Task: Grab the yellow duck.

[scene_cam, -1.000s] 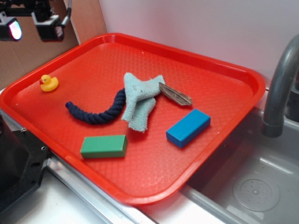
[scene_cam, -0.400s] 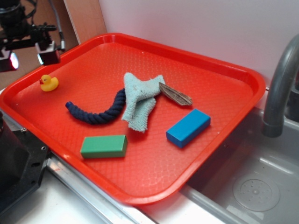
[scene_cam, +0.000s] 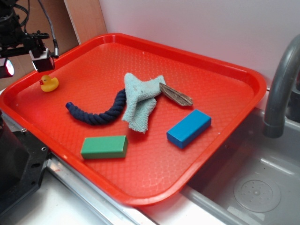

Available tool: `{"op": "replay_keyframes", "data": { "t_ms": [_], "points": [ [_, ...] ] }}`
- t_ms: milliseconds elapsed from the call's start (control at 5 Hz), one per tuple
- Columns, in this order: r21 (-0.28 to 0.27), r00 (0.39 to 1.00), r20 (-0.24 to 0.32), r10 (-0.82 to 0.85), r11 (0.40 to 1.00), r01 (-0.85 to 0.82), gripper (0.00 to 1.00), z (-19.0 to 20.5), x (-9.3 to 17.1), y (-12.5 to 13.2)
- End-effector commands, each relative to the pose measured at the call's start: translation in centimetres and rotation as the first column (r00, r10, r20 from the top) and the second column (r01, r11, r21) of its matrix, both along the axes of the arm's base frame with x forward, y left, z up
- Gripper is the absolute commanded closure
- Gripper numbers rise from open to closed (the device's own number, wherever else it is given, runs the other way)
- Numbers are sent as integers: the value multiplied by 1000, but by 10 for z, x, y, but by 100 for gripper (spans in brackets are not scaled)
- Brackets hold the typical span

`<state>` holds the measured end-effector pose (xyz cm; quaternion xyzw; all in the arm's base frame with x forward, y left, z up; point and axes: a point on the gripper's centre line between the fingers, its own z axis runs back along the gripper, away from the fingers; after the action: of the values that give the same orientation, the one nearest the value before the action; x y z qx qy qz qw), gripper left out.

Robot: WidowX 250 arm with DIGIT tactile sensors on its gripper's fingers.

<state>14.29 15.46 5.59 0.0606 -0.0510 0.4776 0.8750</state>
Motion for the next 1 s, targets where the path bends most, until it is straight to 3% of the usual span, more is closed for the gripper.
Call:
{"op": "replay_keyframes", "data": {
  "t_ms": [0,400,600,800],
  "points": [
    [29,999,-22,-42,999,42,0,-8,-3,4],
    [26,988,-105,-109,993,112,0,-42,-1,-6],
    [29,984,-119,-133,990,137,0,-48,1,-16],
    [28,984,-97,-149,988,153,0,-41,-2,-25]
  ]
}}
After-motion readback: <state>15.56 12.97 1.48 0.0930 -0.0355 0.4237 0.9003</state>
